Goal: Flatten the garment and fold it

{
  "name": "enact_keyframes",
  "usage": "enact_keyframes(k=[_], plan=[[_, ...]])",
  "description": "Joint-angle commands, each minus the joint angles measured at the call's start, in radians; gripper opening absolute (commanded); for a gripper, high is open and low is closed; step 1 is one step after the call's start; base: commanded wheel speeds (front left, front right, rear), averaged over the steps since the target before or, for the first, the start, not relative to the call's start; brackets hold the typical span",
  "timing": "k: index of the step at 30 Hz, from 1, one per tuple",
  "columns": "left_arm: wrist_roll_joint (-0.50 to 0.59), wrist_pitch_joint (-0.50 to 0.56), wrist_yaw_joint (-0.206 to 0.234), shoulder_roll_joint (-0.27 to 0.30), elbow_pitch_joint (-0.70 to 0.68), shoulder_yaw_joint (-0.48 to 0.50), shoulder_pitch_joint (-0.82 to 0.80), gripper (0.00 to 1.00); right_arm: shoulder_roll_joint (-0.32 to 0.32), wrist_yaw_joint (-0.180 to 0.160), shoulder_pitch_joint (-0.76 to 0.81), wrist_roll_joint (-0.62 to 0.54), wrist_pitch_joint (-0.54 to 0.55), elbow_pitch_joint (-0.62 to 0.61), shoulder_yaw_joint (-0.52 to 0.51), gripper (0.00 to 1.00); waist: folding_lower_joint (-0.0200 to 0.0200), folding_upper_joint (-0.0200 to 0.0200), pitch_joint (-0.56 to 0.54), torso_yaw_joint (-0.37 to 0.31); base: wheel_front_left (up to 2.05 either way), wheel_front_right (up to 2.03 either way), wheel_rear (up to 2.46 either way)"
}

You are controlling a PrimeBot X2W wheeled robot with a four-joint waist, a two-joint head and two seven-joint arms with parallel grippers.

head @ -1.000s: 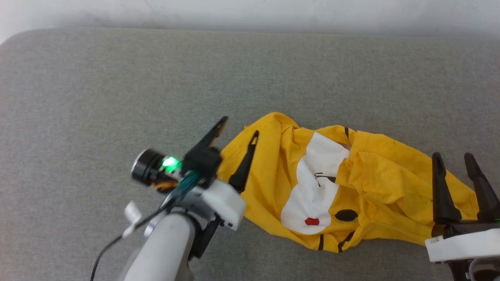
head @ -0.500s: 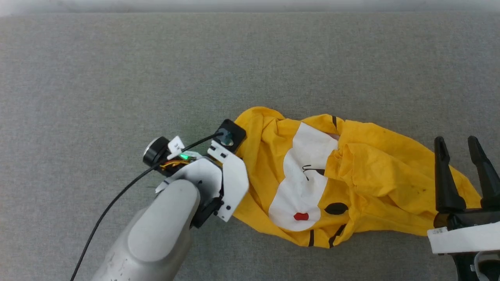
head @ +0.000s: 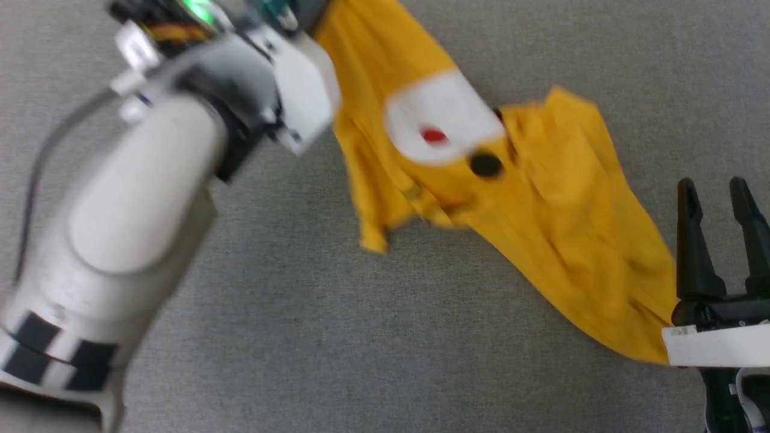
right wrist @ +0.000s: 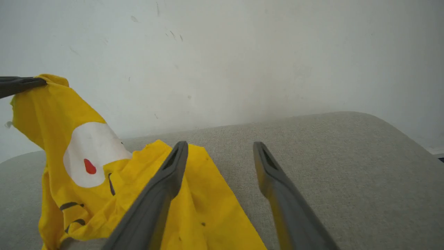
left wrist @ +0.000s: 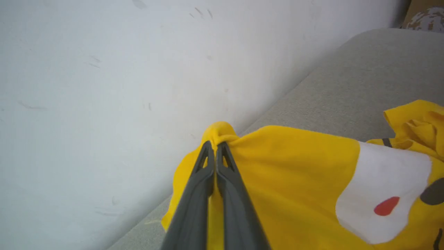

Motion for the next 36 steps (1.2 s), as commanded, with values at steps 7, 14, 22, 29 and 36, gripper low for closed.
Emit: enact_keyframes(k=[7,14,22,29,36], plan=[[0.072,-0.036,0.027,0.102,0.112,0.065,-0.154,0.00,0.002,-0.001,-0.061,0.010,-0.030,0.025,0.004,1.00,-0.0002,0.0000,0.109,-0.057,0.00,0.00,0.00],[0.032,-0.111,0.086,0.068,0.244,0.099,-0.108,1.00,0.002,-0.001,-0.101,0.006,-0.036,0.048,0.021,1.00,-0.0002,0.0000,0.147,-0.060,0.00,0.00,0.00],[-0.014,-0.181,0.101,0.013,0.244,0.107,-0.090,1.00,0.002,-0.001,-0.094,-0.017,-0.019,0.060,0.011,1.00,-0.0002,0.0000,0.085,-0.005,0.00,0.00,0.00],[-0.104,-0.080,0.018,-0.028,0.108,0.009,-0.011,1.00,0.002,-0.001,-0.063,-0.022,0.011,0.052,0.012,1.00,-0.0002,0.0000,0.014,0.044,0.00,0.00,0.00],[-0.143,-0.036,0.002,-0.004,0.026,-0.096,0.112,1.00,0.002,-0.001,-0.052,-0.022,0.032,0.032,0.012,1.00,-0.0002,0.0000,0.014,0.054,0.00,0.00,0.00]])
